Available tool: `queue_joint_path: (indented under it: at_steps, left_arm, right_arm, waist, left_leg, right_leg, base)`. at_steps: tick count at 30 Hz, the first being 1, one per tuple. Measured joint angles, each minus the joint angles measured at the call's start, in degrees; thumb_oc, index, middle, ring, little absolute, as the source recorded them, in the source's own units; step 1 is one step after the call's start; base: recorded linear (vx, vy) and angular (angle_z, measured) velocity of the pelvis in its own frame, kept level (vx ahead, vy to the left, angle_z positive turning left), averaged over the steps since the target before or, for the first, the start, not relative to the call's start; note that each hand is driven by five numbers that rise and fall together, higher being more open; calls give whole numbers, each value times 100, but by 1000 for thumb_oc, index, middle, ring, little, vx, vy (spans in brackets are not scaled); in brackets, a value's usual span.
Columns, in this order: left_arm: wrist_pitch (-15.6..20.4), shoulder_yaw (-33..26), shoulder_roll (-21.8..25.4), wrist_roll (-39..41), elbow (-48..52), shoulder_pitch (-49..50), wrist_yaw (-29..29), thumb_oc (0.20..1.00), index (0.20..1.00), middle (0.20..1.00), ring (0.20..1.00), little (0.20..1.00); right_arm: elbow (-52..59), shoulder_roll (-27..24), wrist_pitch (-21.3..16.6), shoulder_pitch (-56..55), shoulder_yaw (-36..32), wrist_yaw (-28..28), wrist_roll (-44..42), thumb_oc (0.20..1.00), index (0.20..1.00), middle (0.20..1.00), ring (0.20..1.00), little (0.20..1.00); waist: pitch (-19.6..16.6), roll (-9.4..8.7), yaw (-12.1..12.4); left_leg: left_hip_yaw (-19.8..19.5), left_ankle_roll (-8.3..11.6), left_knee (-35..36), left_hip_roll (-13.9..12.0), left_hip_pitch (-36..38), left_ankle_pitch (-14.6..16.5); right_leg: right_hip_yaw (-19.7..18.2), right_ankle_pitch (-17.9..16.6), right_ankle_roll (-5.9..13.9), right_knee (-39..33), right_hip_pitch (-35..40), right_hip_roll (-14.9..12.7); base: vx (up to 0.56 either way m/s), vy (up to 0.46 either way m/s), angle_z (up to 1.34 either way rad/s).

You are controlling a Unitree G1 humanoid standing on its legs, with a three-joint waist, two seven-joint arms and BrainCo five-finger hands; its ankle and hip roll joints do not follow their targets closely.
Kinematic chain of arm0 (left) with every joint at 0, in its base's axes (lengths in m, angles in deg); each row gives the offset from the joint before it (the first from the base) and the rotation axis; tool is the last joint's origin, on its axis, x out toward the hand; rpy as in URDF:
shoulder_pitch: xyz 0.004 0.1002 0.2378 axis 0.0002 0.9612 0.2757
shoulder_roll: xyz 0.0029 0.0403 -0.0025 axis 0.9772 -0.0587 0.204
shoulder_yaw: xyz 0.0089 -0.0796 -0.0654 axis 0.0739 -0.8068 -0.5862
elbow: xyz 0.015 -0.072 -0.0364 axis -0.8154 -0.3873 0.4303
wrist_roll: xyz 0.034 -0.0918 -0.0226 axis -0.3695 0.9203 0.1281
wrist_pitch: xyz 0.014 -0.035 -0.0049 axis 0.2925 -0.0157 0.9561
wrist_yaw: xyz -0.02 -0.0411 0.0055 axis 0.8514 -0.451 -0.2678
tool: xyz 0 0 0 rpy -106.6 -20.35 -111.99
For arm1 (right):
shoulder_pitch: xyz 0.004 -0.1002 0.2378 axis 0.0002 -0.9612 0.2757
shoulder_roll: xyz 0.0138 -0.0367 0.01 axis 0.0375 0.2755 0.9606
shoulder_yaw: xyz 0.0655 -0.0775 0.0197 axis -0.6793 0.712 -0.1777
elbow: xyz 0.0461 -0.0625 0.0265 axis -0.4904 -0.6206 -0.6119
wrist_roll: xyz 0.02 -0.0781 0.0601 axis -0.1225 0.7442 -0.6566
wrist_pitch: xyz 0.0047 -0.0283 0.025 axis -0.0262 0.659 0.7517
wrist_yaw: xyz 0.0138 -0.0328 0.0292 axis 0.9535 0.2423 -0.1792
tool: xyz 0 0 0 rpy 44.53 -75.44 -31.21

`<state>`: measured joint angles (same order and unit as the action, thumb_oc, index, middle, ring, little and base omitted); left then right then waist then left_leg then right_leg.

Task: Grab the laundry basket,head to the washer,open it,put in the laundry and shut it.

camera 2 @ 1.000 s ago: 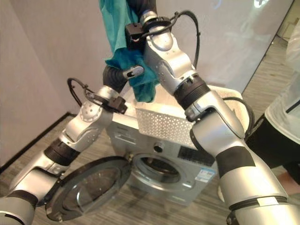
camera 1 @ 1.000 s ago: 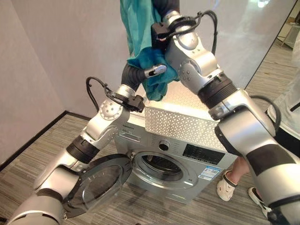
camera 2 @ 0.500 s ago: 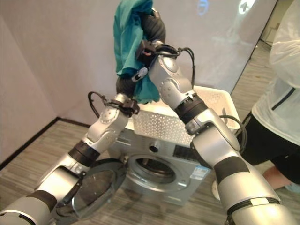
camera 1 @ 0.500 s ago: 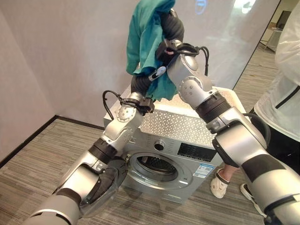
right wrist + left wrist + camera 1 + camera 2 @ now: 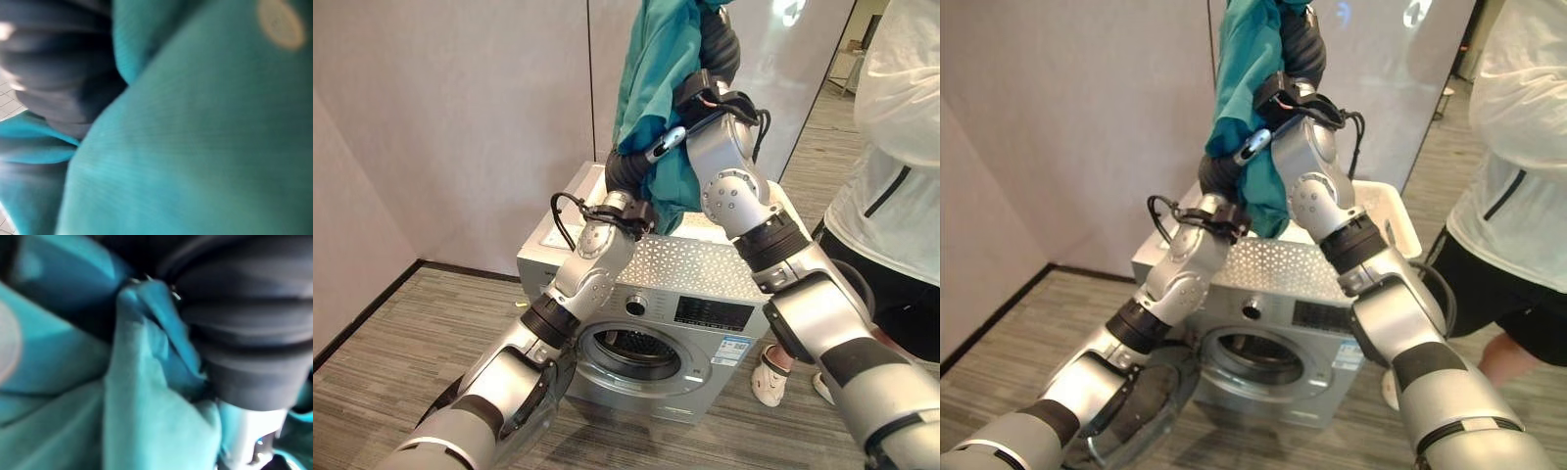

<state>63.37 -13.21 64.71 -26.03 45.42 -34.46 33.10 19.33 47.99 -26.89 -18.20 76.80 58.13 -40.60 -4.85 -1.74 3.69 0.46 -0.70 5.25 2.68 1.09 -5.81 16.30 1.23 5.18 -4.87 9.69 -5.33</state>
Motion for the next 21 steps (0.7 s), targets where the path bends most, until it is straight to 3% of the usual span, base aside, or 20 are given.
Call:
queue_joint_path:
  at_steps: [4,9,10,11,12,17,19,21]
  left_arm:
    - [-119,4,189,-25,363,128,-50,200,200,200,200,200]
    - [-190,-83,419,-72,514,215,-65,200,200,200,200,200]
    - [-200,-206,454,-86,536,224,-41,200,200,200,200,200]
    - [-200,-449,519,-273,698,293,-22,200,200,200,200,200]
    - [-174,-567,609,-349,783,345,-5,200,200,200,200,200]
    - [-98,-1188,1187,-757,783,538,-22,200,200,200,200,200]
    - [-65,-1449,1333,-809,970,830,-76,200,200,200,200,200]
    - [-4,-1911,1561,-931,1090,1382,-218,200,200,200,200,200]
  right_arm:
    - [456,-545,240,-15,434,-200,-11,1000,1000,1000,1000,1000]
    - [935,-1323,742,-24,1014,-665,577,1000,1000,1000,1000,1000]
    - [1221,-1631,869,-94,1111,-780,835,1000,1000,1000,1000,1000]
    - [1708,-2296,983,-237,1177,-975,1650,1000,1000,1000,1000,1000]
    - [1862,-2503,987,-273,1171,-1038,1993,1000,1000,1000,1000,1000]
    - [1928,-3096,985,-435,992,-1048,3557,1000,1000,1000,1000,1000]
    - [2494,-3257,923,-817,683,-1123,3990,1000,1000,1000,1000,1000]
    - [3153,-3737,726,-1349,329,-1283,4617,1000,1000,1000,1000,1000]
  waist:
    - [-1,-2,-59]
    - [8,-27,-154]
    - [14,-47,-171]
    - [42,-86,-164]
    - [49,-100,-166]
    - [62,-99,-343]
    - [87,-68,-360]
    - [155,3,-336]
  left_leg:
    - [14,-1,0,-30,11,-1]
    - [22,-1,1,-38,8,0]
    - [25,-2,1,-41,-2,1]
    - [15,-8,2,-40,-19,3]
    - [18,-9,2,-41,-18,2]
    - [42,-17,2,-44,-9,10]
    - [70,-25,4,-44,-5,17]
    - [136,-39,5,-43,17,36]
  right_leg:
    - [-27,-7,-12,0,-1,31]
    - [-39,-10,-14,0,-12,37]
    - [-42,-10,-15,0,-22,41]
    - [-32,-5,-8,0,-34,41]
    - [-36,-6,-10,0,-37,39]
    - [-71,-8,-12,0,-40,42]
    - [-110,-6,-10,-1,-50,38]
    - [-160,-7,-7,-2,-52,25]
  base:
    - [-24,-7,-2]
    - [0,0,0]
    - [0,0,0]
    - [0,0,0]
    - [0,0,0]
    - [3,4,-2]
    - [16,15,-6]
    - [16,7,-13]
